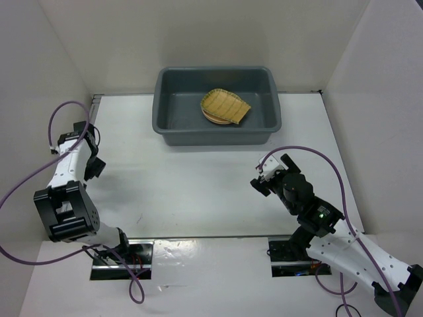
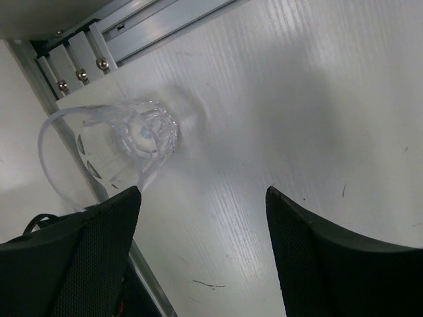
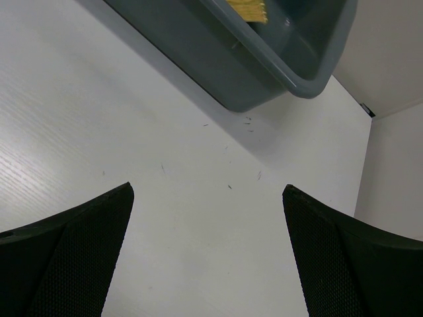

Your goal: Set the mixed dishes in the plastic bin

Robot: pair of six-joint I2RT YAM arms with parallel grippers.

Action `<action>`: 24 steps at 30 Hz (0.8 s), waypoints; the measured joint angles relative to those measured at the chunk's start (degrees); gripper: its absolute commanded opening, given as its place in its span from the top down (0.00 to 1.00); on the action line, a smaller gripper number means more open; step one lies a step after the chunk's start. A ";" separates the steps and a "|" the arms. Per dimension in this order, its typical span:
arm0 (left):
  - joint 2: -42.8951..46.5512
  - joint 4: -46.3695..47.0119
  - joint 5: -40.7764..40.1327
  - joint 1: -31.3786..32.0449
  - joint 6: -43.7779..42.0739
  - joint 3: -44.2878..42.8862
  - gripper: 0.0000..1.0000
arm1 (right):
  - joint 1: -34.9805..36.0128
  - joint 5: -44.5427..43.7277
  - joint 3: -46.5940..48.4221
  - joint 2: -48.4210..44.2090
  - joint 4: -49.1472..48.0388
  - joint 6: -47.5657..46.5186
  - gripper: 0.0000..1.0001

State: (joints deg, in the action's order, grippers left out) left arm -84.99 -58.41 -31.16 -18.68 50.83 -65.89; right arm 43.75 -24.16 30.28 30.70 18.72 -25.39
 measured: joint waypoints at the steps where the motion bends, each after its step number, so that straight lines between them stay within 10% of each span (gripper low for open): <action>1: 0.61 -0.17 -0.48 -0.11 0.26 0.00 0.17 | 0.00 0.00 0.00 0.02 0.00 0.00 0.02; 24: -0.20 -2.27 -2.43 -4.31 4.74 3.26 0.17 | 0.00 0.02 0.00 1.16 0.00 0.00 0.02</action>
State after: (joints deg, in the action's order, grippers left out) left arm -85.19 -60.69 -33.58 -22.98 55.57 -62.63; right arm 43.75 -24.14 30.28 31.86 18.72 -25.39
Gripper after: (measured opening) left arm 0.840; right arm 0.976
